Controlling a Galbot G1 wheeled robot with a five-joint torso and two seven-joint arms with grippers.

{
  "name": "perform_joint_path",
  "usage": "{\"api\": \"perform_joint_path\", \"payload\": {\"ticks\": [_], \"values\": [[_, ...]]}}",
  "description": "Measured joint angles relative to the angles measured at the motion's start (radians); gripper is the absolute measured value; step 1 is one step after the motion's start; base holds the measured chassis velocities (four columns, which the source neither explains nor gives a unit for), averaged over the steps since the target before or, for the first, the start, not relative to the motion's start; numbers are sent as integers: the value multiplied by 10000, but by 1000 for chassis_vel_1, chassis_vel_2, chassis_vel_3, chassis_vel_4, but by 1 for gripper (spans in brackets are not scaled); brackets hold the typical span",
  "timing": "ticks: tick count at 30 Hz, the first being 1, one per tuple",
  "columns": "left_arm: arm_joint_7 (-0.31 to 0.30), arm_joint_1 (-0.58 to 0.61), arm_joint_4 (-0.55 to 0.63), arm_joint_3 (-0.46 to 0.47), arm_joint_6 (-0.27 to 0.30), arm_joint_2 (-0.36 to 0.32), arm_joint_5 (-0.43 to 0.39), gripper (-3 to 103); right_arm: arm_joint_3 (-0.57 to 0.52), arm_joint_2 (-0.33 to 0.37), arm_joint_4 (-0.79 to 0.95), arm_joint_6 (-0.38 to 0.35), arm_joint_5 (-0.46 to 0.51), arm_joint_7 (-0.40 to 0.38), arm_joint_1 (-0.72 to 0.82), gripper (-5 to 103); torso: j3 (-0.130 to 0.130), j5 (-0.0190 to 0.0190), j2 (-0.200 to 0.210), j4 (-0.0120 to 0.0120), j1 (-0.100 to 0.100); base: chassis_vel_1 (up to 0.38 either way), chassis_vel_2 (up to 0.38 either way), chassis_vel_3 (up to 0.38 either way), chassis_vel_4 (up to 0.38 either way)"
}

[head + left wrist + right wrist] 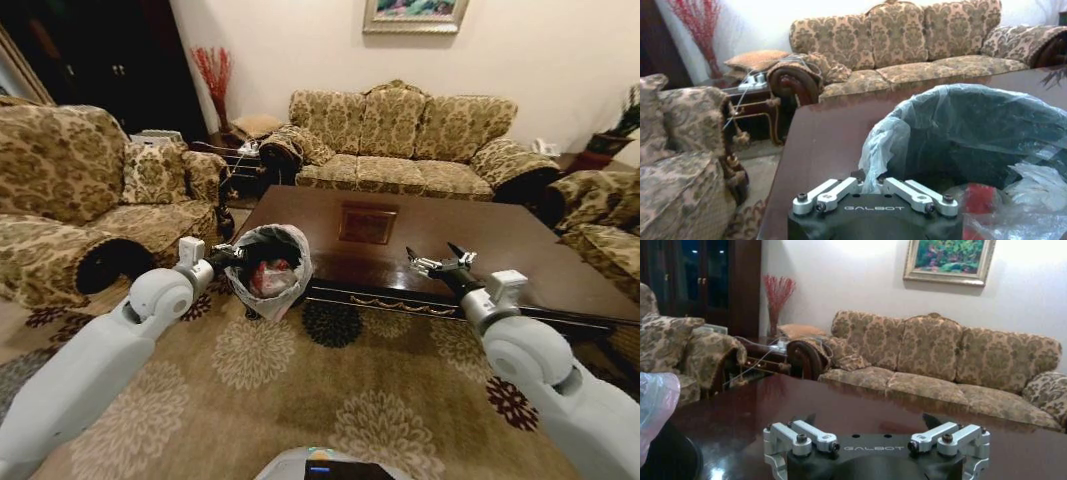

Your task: Move to the front of the table and place the trash on the table into the trash bin.

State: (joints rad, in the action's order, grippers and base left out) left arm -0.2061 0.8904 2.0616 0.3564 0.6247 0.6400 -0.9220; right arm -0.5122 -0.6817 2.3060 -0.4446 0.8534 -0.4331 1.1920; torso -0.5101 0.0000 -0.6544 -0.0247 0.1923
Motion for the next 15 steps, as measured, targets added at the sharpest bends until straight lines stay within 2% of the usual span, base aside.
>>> {"api": "perform_joint_path", "payload": {"ticks": [8, 15], "values": [[156, 5, 0, -27, 66, 39, 96, 3, -18, 0, 31, -33, -16, -7, 35, 100, 221, -2, 357, -3, -149, 198, -108, -121, 195], [242, 10, 74, -154, 189, 80, 255, 3, -48, 5, -11, 268, -69, 41, 109, 100, 279, 0, 439, -1, -186, 164, -150, -160, 153]]}}
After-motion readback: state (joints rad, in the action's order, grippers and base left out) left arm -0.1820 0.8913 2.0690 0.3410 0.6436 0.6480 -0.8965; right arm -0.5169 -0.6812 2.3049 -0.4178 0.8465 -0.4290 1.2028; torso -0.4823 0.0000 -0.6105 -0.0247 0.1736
